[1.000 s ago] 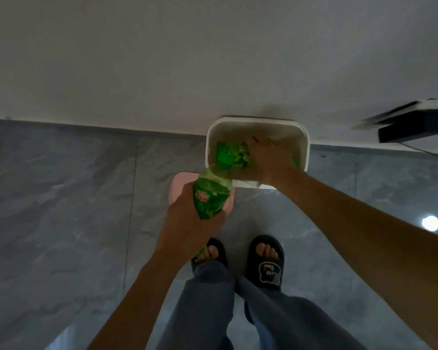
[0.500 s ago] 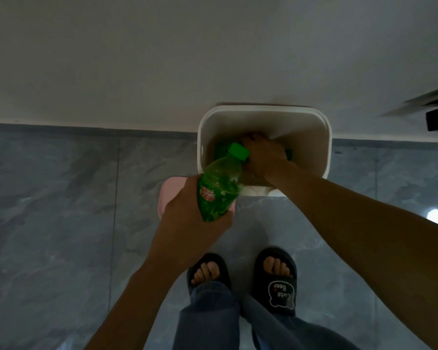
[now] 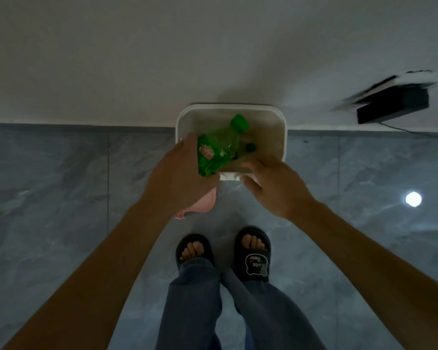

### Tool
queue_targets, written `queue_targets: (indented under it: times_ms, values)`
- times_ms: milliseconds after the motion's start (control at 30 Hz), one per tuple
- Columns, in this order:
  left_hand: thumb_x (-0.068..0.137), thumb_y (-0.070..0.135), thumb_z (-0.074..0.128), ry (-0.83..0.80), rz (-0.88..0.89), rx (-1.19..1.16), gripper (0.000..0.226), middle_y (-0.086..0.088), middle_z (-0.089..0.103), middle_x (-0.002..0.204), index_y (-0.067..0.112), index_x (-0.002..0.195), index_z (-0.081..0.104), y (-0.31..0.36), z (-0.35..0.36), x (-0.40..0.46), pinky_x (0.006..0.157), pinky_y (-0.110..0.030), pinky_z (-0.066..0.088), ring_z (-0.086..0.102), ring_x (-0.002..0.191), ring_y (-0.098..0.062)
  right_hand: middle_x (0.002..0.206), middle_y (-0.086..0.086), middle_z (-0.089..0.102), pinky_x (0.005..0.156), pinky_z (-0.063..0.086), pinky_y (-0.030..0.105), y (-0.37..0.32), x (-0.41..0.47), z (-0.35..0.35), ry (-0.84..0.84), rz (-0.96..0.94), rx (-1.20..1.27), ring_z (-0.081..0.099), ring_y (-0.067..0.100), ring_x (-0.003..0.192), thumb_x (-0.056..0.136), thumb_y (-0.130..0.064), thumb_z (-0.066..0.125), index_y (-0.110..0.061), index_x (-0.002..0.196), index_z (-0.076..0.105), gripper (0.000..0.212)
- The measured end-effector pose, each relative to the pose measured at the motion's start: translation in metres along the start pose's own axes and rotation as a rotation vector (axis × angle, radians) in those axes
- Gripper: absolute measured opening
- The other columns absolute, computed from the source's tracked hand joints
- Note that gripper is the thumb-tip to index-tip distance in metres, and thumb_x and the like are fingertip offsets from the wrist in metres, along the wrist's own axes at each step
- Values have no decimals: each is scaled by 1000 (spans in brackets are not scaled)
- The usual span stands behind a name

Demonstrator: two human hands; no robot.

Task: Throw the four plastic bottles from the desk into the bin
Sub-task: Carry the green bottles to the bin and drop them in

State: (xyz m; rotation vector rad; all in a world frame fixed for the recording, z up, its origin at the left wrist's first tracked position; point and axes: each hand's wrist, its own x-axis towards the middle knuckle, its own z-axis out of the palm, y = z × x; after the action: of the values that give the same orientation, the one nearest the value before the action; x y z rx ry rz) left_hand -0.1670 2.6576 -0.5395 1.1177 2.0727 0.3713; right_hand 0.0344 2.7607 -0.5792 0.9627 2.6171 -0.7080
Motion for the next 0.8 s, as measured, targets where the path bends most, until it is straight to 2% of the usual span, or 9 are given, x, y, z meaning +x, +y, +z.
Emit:
queue_targets:
  times_ms: [100,200,267,367,467,567,667,800]
  values:
    - [75,51,73,-78,89,140,79,-10,57,127,16,136,38,21,-2,26,81,-46,56,61,106,-30,117,6,66,94,47,36,-2,-18,8,68,-28,-58,60,26,106,98,-28,54,-18,127,62,31]
    - [71,65,68,-183,122,208,96,-12,54,131,14,143,30,34,9,55,89,-46,54,58,111,-32,122,8,67,110,44,40,-1,-21,18,146,-53,-94,63,29,113,95,-14,60,-14,131,62,37]
    - [67,65,64,-216,147,277,103,-14,51,134,13,147,26,34,20,74,95,-47,50,54,116,-35,127,6,66,114,40,41,1,-19,25,143,-72,-122,61,27,119,95,-13,59,-15,135,60,40]
    - [73,51,69,-247,214,459,90,-16,47,140,15,147,32,18,41,101,103,-52,44,46,127,-37,114,5,69,107,44,37,7,-14,36,196,-91,-116,64,25,106,95,-15,58,-16,127,64,32]
    - [80,41,73,-293,208,538,80,-14,48,139,19,146,35,-3,69,123,105,-52,43,48,126,-36,110,3,70,98,45,33,12,-10,47,253,-103,-120,65,22,100,95,-17,59,-15,121,67,27]
    - [80,43,76,-331,188,517,82,-14,49,140,18,146,35,-22,93,139,105,-52,44,48,127,-37,112,3,70,97,43,31,18,-6,59,300,-126,-102,64,21,102,95,-16,59,-16,122,66,28]
    - [81,54,72,-337,196,505,84,-14,50,143,18,147,35,-33,112,149,108,-52,42,49,128,-38,113,3,70,97,42,32,22,-4,68,343,-124,-98,63,21,102,93,-14,60,-16,121,66,29]
    - [83,60,63,-398,204,551,73,-10,51,141,25,144,41,-38,119,160,109,-52,39,49,126,-34,112,5,70,96,42,33,22,-3,70,362,-125,-103,63,23,100,92,-13,61,-13,121,67,29]
